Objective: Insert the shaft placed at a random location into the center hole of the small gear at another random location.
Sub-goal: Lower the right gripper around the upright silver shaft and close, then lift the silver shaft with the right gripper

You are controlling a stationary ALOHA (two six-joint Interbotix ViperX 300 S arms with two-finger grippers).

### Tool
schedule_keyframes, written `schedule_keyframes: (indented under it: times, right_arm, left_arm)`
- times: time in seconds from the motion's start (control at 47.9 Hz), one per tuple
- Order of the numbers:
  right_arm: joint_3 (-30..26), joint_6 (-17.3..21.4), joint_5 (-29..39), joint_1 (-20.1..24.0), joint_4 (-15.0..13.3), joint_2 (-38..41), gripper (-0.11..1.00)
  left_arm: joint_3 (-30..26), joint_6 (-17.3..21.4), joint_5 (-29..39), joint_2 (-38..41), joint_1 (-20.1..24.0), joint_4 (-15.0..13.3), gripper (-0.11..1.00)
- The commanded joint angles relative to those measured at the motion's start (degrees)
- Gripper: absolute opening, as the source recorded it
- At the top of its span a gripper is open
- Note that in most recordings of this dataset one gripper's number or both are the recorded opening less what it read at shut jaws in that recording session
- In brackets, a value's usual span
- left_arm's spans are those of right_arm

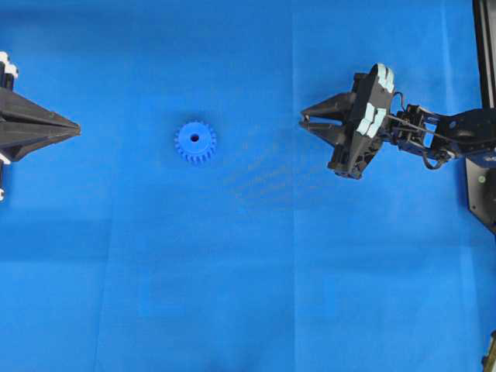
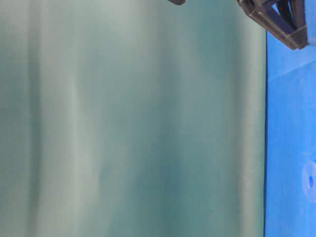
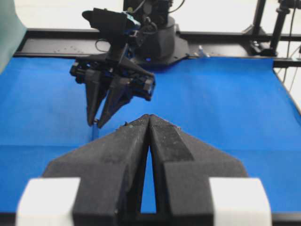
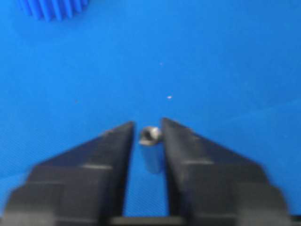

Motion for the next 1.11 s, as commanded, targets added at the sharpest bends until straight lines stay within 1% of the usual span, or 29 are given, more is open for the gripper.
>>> schedule_keyframes:
  times: [0.0, 0.042, 0.209, 0.313, 0.417, 0.605, 0.689, 1.085]
  right_arm:
    - [-0.4, 0.0, -0.2, -0.1, 0.3, -1.1, 0.05]
    - [-0.4, 0.0, -0.2, -0.1, 0.3, -1.1, 0.03]
    - [-0.5, 0.0, -0.2, -0.1, 0.3, -1.2, 0.03]
    - [-0.6, 0.0, 0.7, -0.1, 0.2, -3.0, 0.03]
    - [-0.9, 0.0, 4.1, -0.1, 0.2, -6.9, 0.03]
    - [-1.8, -0.4, 13.2, 0.0, 0.1, -15.6, 0.03]
    - [-1.9, -0.9, 15.4, 0.0, 0.0, -17.8, 0.03]
    - [-3.1, -1.2, 15.9, 0.1, 0.0, -17.0, 0.03]
  left_arm:
    - [-0.6, -0.1, -0.3, 0.2, 0.1, -0.1, 0.00]
    - [-0.6, -0.1, -0.3, 0.2, 0.1, -0.1, 0.00]
    - [-0.6, -0.1, -0.3, 0.2, 0.1, -0.1, 0.00]
    - [-0.6, -0.1, -0.3, 0.2, 0.2, 0.0, 0.00]
    - [-0.6, -0.1, -0.3, 0.2, 0.1, -0.1, 0.00]
    - [-0.6, -0.1, -0.3, 0.2, 0.1, -0.1, 0.00]
    - [-0.6, -0.1, -0.3, 0.2, 0.1, -0.1, 0.00]
    - [-0.5, -0.1, 0.3, 0.2, 0.1, -0.1, 0.00]
